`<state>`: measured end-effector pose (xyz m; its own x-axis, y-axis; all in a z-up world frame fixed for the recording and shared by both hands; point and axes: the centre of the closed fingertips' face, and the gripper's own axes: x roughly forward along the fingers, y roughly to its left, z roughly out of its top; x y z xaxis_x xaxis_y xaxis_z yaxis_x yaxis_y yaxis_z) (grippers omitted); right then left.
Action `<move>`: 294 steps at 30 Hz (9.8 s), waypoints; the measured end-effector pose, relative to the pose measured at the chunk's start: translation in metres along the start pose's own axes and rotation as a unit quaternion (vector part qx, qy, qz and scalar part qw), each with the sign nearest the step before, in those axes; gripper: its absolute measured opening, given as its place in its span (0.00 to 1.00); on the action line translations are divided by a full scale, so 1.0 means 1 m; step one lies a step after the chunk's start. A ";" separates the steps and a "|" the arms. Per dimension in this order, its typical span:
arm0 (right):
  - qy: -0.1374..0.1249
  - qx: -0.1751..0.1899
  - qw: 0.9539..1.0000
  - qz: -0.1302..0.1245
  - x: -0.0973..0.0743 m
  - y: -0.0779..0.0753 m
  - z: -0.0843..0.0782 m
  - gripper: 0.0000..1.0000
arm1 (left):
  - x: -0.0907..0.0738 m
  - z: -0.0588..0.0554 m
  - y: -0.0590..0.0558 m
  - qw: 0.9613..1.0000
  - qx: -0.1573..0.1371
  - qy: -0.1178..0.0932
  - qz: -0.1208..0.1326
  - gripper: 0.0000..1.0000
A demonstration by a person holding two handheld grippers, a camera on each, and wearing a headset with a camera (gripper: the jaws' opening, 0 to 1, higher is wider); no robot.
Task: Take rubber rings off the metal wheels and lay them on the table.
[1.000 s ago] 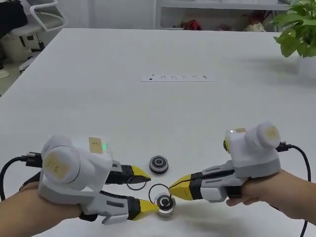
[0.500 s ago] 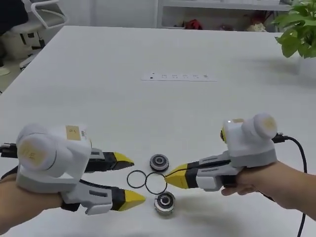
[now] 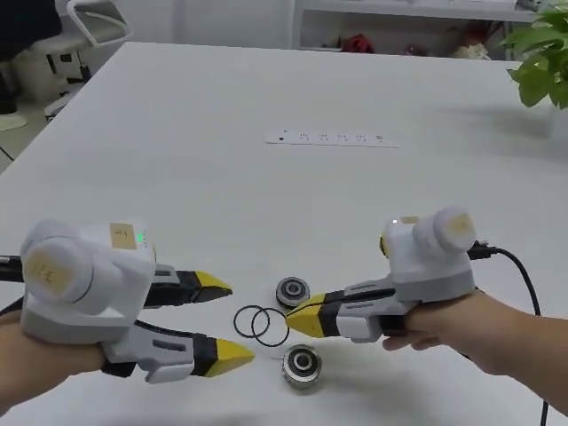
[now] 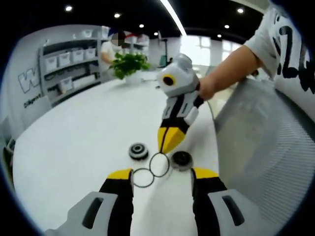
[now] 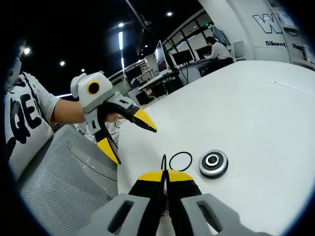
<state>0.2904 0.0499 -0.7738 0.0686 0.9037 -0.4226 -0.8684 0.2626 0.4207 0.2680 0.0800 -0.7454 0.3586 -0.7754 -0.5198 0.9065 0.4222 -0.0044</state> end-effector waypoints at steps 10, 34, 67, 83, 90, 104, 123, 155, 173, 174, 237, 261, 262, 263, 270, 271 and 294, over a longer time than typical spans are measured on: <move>0.020 -0.001 1.000 -0.015 0.005 -0.005 -0.012 0.00 | 0.000 -0.003 0.000 1.000 -0.005 0.003 0.002 0.47; 0.016 -0.020 0.999 -0.045 -0.005 -0.016 -0.010 0.10 | 0.004 -0.006 0.011 1.000 -0.007 0.016 0.003 0.46; 0.001 -0.068 0.993 -0.097 -0.020 -0.053 -0.001 0.22 | 0.038 0.000 0.041 1.000 0.004 0.030 -0.006 0.39; 0.001 -0.092 0.991 -0.102 -0.013 -0.058 -0.003 0.26 | 0.056 -0.001 0.047 0.999 0.005 0.038 -0.012 0.35; 0.000 -0.089 0.991 -0.104 -0.013 -0.060 -0.006 0.26 | 0.068 -0.006 0.047 0.999 0.004 0.047 -0.018 0.33; -0.001 -0.091 0.990 -0.103 -0.012 -0.060 -0.007 0.27 | 0.082 0.002 0.049 0.999 0.013 0.043 -0.019 0.27; -0.006 -0.092 0.990 -0.105 -0.011 -0.060 -0.006 0.28 | 0.098 0.003 0.050 0.999 0.017 0.049 -0.017 0.17; 0.007 -0.110 0.985 -0.130 -0.002 -0.067 -0.008 0.20 | 0.098 0.006 0.050 0.999 0.001 0.038 0.009 0.14; 0.015 -0.104 0.986 -0.131 -0.007 -0.068 -0.012 0.06 | 0.096 0.006 0.050 0.999 -0.004 0.037 0.015 0.13; 0.014 -0.100 0.986 -0.131 -0.007 -0.069 -0.012 0.05 | 0.096 0.006 0.050 0.999 -0.004 0.037 0.015 0.13; -0.043 -0.003 0.992 -0.121 -0.012 -0.063 0.008 0.00 | 0.096 0.002 0.050 0.998 0.012 0.048 0.042 0.12; -0.053 -0.017 0.994 -0.091 -0.010 -0.046 0.018 0.00 | 0.097 0.003 0.047 0.998 0.017 0.053 0.035 0.13; -0.051 -0.019 0.994 -0.094 -0.010 -0.047 0.018 0.00 | 0.098 0.003 0.047 0.998 0.017 0.053 0.035 0.13; -0.052 -0.016 0.994 -0.095 -0.010 -0.049 0.017 0.00 | 0.098 0.003 0.047 0.998 0.016 0.053 0.035 0.13; -0.059 -0.003 0.992 -0.108 -0.018 -0.058 0.017 0.00 | 0.098 0.004 0.046 0.997 0.038 0.061 0.034 0.14; -0.060 -0.003 0.992 -0.108 -0.017 -0.058 0.018 0.00 | 0.098 0.005 0.046 0.997 0.041 0.061 0.034 0.14; -0.093 -0.002 0.991 -0.101 -0.022 -0.047 0.038 0.00 | 0.046 0.034 0.049 0.999 0.015 -0.005 0.049 0.32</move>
<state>0.3486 0.0305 -0.7534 0.3302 0.8794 -0.3429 -0.8297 0.4436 0.3389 0.3366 0.0487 -0.7404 0.4476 -0.7364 -0.5073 0.8734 0.4818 0.0713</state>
